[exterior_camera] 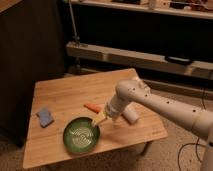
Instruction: Pick up the ceramic bowl
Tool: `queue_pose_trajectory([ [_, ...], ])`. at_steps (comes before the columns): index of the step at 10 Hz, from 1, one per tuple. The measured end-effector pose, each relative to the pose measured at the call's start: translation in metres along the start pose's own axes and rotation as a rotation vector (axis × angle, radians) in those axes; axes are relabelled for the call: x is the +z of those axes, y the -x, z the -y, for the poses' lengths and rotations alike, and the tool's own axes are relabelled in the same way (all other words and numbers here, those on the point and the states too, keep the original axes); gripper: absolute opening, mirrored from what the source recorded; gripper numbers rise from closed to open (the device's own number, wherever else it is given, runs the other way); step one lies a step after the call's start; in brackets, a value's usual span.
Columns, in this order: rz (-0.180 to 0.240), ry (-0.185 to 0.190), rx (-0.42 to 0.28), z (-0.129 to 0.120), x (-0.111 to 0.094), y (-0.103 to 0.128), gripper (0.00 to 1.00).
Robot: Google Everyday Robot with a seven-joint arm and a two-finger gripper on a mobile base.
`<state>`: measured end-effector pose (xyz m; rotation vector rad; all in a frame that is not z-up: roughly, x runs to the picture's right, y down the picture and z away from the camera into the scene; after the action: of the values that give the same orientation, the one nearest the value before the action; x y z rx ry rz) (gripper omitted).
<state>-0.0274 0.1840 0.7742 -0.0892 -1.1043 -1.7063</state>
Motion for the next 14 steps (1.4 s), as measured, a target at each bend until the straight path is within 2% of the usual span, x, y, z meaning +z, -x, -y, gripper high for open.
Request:
queue_pose_trajectory([
  [2, 0.011, 0.001, -0.01, 0.002, 0.001, -0.006, 0.79],
  [5, 0.02, -0.01, -0.038, 0.006, 0.006, -0.015, 0.58],
  [7, 0.038, -0.016, -0.051, 0.006, 0.014, -0.017, 0.58],
  [11, 0.071, 0.043, -0.082, 0.0, 0.039, -0.024, 0.58],
  [14, 0.093, 0.032, -0.07, -0.008, 0.052, -0.029, 0.55],
])
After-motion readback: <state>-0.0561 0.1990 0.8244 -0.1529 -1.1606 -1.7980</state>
